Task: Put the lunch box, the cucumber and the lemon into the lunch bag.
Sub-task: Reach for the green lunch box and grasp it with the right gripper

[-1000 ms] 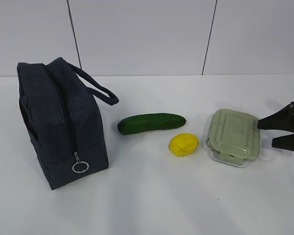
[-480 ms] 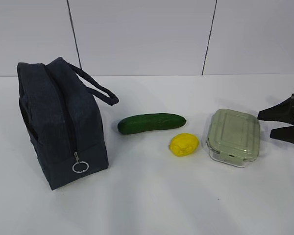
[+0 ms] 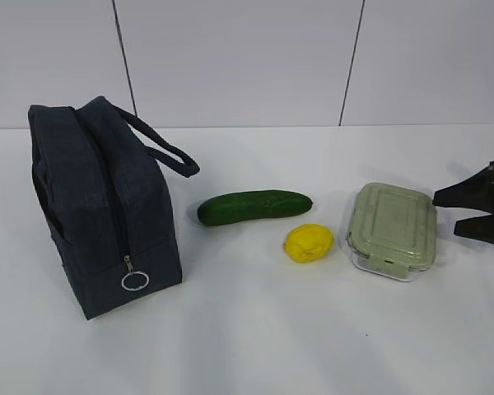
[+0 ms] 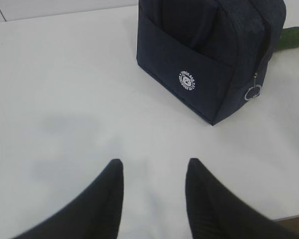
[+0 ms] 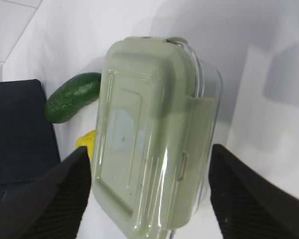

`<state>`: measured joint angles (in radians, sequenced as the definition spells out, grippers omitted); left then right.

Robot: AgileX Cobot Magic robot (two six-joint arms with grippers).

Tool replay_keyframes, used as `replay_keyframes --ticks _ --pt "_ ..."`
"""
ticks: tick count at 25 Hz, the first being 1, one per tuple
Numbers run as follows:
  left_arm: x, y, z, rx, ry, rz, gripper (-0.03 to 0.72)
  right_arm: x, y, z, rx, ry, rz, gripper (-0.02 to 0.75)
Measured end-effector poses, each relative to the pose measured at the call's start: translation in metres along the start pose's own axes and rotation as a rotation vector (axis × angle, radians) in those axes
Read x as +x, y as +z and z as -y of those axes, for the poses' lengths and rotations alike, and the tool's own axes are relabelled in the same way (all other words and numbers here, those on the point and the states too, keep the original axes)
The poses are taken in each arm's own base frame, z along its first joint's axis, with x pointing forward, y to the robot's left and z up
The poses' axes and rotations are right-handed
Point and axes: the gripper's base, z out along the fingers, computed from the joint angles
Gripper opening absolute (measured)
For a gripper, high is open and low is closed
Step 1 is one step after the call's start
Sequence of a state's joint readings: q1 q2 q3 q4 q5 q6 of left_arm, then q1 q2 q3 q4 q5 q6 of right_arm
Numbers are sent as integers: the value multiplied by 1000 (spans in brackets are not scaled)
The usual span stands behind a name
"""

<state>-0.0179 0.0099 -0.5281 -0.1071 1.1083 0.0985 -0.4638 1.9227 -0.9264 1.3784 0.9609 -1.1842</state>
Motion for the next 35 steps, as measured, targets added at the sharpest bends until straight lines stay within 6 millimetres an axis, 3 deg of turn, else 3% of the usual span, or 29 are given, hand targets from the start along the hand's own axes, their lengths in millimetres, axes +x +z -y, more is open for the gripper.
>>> replay_keyframes --ticks 19,21,26,35 --pt "-6 6 8 98 -66 -18 316 1 0 1 8 -12 -15 558" --pt "-15 16 7 100 -96 -42 351 1 0 1 9 -13 -16 558" --pt "-65 50 3 125 -304 43 463 2 0 2 18 -22 -26 558" --pt "-119 125 0 194 -610 -66 496 4 5 1 55 -46 -39 585"
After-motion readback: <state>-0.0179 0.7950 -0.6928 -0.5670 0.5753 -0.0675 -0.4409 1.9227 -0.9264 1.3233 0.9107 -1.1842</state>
